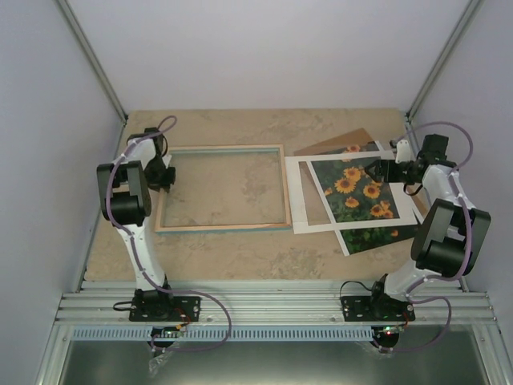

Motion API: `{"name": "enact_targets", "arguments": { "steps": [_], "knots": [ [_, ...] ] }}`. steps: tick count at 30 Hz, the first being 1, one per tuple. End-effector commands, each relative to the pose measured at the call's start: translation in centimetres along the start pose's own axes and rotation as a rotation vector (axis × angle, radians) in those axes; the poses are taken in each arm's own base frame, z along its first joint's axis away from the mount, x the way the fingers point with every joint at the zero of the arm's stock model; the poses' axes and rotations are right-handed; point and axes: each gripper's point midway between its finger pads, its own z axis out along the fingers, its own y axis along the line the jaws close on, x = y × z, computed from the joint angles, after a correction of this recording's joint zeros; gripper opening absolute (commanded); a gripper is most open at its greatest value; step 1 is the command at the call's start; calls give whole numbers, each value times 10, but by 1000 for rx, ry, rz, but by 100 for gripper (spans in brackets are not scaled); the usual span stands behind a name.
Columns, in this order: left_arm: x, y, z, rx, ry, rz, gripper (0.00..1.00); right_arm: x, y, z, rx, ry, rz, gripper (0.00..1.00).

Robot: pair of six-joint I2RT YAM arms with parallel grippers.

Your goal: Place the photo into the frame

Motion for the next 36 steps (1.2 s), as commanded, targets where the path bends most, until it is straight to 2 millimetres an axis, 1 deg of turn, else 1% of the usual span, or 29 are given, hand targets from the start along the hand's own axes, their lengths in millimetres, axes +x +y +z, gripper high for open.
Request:
{"name": "enact_targets", "arguments": {
  "steps": [1, 4, 6, 8, 11, 13, 14, 15, 16, 17, 18, 20, 21, 23, 24, 25, 26, 27, 28, 30, 32, 34, 36],
  "knots": [
    [-6, -19, 30, -25, -4, 5, 0, 6, -6, 3, -7, 15, 42, 85],
    [-10, -26, 30, -23, -9, -3, 0, 6, -7, 6, -11, 13, 53, 85],
    [-10, -25, 29, -38, -15, -5, 0, 5, -7, 7, -13, 12, 60, 84],
    [-9, -15, 28, -65, -17, -19, 0, 4, -7, 7, -15, 10, 59, 84],
    [-6, 13, 25, -87, -19, -75, 0, 2, -6, 5, -16, 8, 46, 82],
    [-4, 26, 21, -99, -24, -72, 0, 3, -6, 5, -16, 9, 39, 82],
    [-3, 27, 19, -100, -28, -58, 7, 5, -5, 5, -17, 11, 38, 82],
    [-2, 24, 18, -85, -27, -43, 19, 7, -5, 6, -18, 13, 38, 82],
    [0, 19, 16, -55, -30, -29, 38, 7, -5, 6, -19, 13, 38, 82],
    [1, 16, 13, -36, -34, -19, 54, 8, -5, 7, -20, 16, 38, 82],
    [0, 14, 8, -27, -45, -18, 57, 8, -6, 7, -22, 17, 36, 82],
    [-5, 20, -6, -52, -89, -20, 67, 7, -6, 7, -23, 16, 27, 82],
    [-11, 25, -17, -74, -121, -19, 72, 5, -6, 6, -21, 13, 20, 82],
    [-29, 32, -45, -109, -210, -8, 78, 4, -4, 5, -24, 9, 7, 82],
    [-43, 30, -65, -93, -276, 4, 80, 4, -4, 4, -24, 6, -1, 82],
    [-56, 21, -84, -62, -343, 24, 81, 4, -3, 4, -26, 4, -7, 82],
    [-70, 4, -105, -14, -411, 56, 82, 4, -4, 5, -28, 4, -8, 82],
    [-84, -24, -125, 47, -467, 101, 83, 5, -3, 6, -34, 4, -7, 82],
    [-94, -54, -139, 121, -503, 139, 83, 7, -4, 8, -39, 10, -5, 81],
    [-111, -122, -173, 292, -577, 210, 80, 10, -5, 12, -49, 24, 0, 81],
    [-118, -184, -199, 441, -631, 278, 80, 10, -6, 13, -50, 34, -13, 80],
    [-118, -238, -216, 536, -669, 341, 82, 10, -5, 10, -47, 38, -34, 80],
    [-118, -283, -228, 609, -697, 400, 85, 11, -6, 7, -40, 42, -61, 78]
  ]
}}
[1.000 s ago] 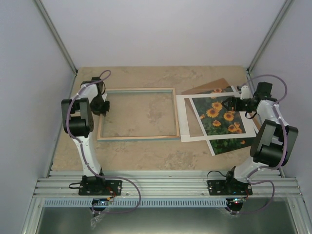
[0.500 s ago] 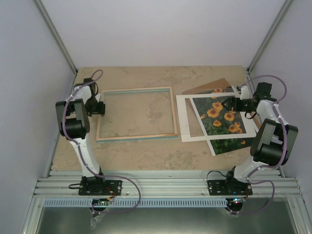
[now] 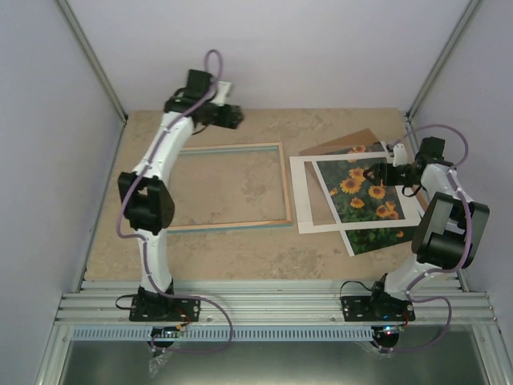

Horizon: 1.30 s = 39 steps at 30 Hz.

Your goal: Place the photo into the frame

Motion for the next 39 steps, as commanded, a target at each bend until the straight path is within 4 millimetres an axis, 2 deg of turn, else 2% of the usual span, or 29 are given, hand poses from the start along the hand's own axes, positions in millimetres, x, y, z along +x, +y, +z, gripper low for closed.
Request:
{"name": "enact_targets", "arguments": {
  "steps": [1, 3, 4, 10, 15, 22, 26, 32, 35, 39],
  "knots": [
    [-19, -120, 29, 319, -36, 12, 86, -2, -1, -7, 2, 3, -61, 77],
    [-22, -146, 45, 344, -38, -2, 90, -4, -4, -11, 19, -4, -67, 77],
    [-27, -158, 49, 363, -48, -10, 98, -4, -7, -12, 28, -7, -66, 77],
    [-21, -205, 94, 445, -27, -166, 99, 10, -18, -11, 60, 5, -30, 77],
    [-8, -231, 129, 452, 0, -254, 100, 20, -23, -6, 81, 21, 8, 75],
    [3, -256, 159, 503, 2, -304, 99, 30, -27, -2, 104, 38, 32, 74],
    [25, -257, 181, 435, 40, -330, 99, 31, -29, -4, 119, 41, 28, 74],
    [32, -242, 205, 347, 24, -364, 99, 31, -31, -7, 150, 32, 9, 74],
    [45, -229, 217, 268, 39, -369, 100, 36, -36, -7, 178, 48, 2, 74],
    [61, -198, 223, 132, 58, -378, 100, 39, -46, -11, 248, 60, -14, 74]
  ]
}}
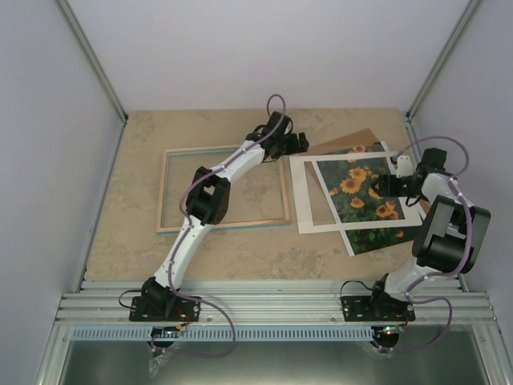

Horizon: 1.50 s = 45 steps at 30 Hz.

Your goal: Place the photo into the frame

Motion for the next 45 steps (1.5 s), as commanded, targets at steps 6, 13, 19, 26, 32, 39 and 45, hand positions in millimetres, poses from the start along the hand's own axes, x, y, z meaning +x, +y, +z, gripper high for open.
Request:
{"name": "enact_targets", "arguments": {
  "steps": [6, 13, 19, 26, 32, 39, 45],
  "knots": [
    [21, 39, 3, -112, 66, -58, 99, 1, -32, -3, 181, 0, -51, 74],
    [45, 23, 13, -12, 148, -113, 99, 9, -51, 15, 228, 32, -51, 73],
    [55, 36, 20, -45, 168, -156, 100, 29, -58, 38, 216, 92, -25, 68],
    [72, 60, 31, -118, 189, -196, 99, 44, -61, 50, 215, 135, -26, 61],
    [88, 64, 38, -121, 231, -216, 99, 64, -59, 58, 205, 185, -24, 54],
    [103, 69, 47, -122, 267, -248, 99, 68, -58, 63, 212, 210, -40, 50],
    [118, 82, 51, -160, 295, -288, 99, 64, -55, 64, 214, 211, -51, 50]
  ]
}}
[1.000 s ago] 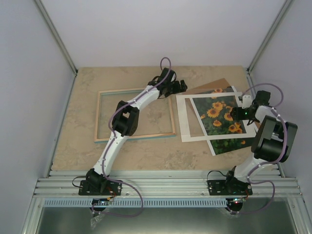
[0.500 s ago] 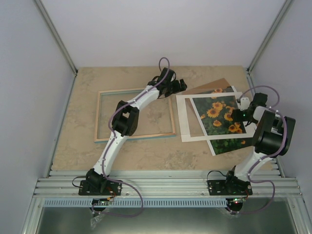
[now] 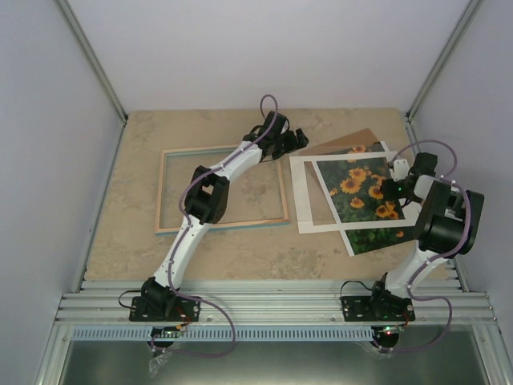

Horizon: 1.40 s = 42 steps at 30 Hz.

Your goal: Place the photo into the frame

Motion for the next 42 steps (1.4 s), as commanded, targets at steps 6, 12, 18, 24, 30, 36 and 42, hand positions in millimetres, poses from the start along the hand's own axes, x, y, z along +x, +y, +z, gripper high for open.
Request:
{"name": "enact_targets", "arguments": {
  "steps": [6, 12, 18, 24, 30, 36, 42],
  "knots": [
    [105, 93, 48, -198, 279, -172, 99, 48, 21, 20, -38, 183, -3, 48],
    [96, 64, 52, -21, 295, -240, 96, 48, 27, 22, -48, 191, -21, 47],
    [32, -1, 28, 242, 122, -103, 70, 47, 29, 25, -55, 193, -25, 44],
    [-2, -37, -17, 381, -21, -14, 35, 43, 30, 24, -62, 185, -26, 43],
    [-9, -55, -43, 423, -82, 86, 13, 42, 34, 21, -81, 180, -36, 43],
    [-22, -89, -71, 508, -114, 175, 0, 22, 52, 4, -217, 121, -39, 50],
    [-25, -129, -125, 630, -81, 305, 0, -35, 52, -62, -308, -68, -79, 69]
  ]
}}
